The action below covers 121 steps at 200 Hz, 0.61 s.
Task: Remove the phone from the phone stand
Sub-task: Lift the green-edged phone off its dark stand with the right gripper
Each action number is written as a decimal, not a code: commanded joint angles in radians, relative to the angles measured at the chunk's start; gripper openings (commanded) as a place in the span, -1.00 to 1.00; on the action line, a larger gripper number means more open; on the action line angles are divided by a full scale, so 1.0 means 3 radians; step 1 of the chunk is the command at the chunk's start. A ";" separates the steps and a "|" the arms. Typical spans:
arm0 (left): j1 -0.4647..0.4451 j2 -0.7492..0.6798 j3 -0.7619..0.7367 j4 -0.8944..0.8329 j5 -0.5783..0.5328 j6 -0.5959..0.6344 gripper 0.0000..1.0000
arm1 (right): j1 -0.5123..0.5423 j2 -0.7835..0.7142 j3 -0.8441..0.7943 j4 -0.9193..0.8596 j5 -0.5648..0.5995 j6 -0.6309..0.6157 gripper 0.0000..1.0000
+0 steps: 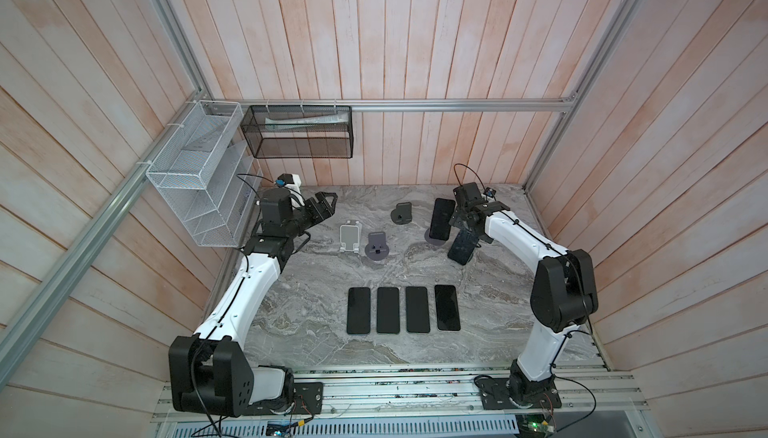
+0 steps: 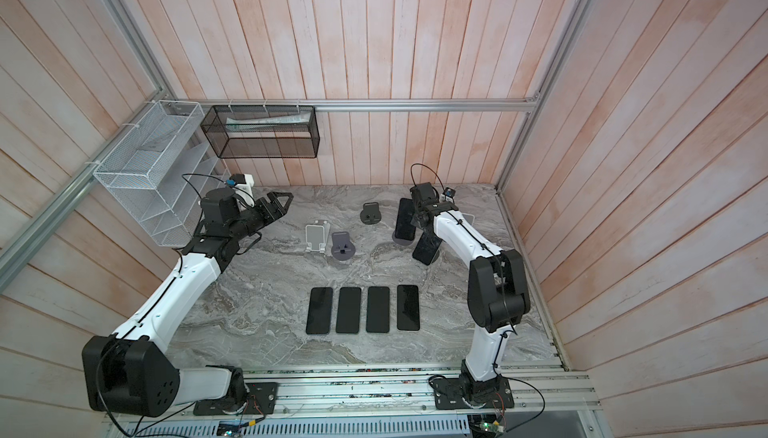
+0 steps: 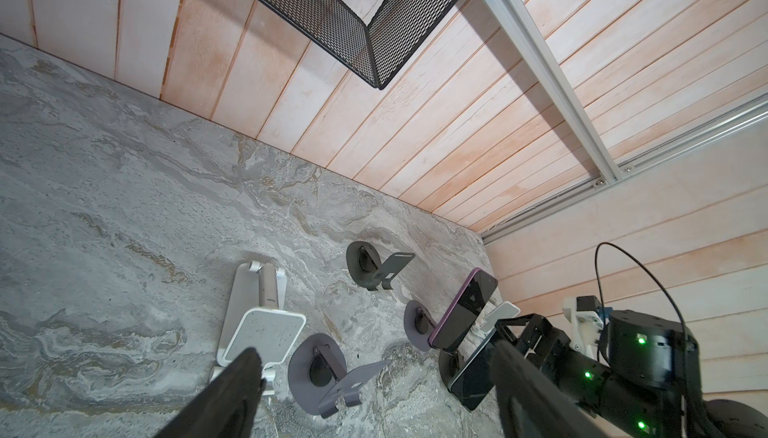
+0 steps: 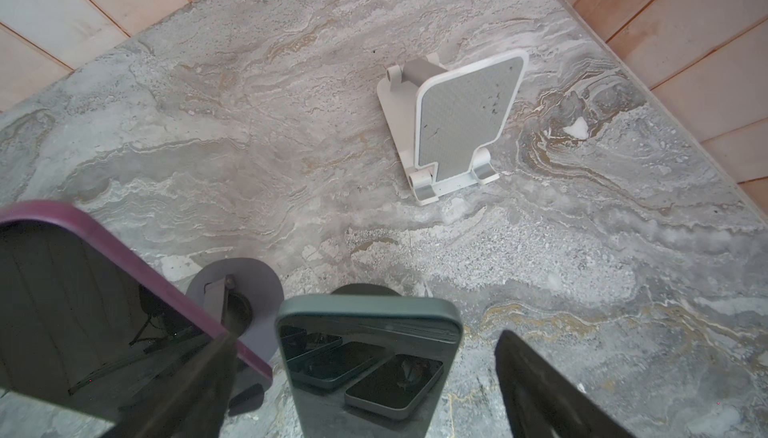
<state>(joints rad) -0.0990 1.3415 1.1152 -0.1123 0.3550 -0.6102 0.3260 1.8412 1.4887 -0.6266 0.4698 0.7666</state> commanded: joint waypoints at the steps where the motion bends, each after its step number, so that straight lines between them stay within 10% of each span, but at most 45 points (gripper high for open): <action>1: 0.0018 -0.0030 -0.0016 0.0047 0.0006 0.0035 0.76 | -0.0028 0.0110 0.0060 -0.0002 0.0043 0.0015 0.90; 121: 0.0045 0.0018 -0.0022 0.0064 0.0052 0.0019 0.76 | -0.0116 0.0178 -0.0033 0.0171 -0.0092 -0.0108 0.75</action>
<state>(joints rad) -0.0906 1.3418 1.1152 -0.1120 0.3622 -0.6106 0.3058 1.8965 1.4891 -0.5896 0.4606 0.7532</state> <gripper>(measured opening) 0.881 0.883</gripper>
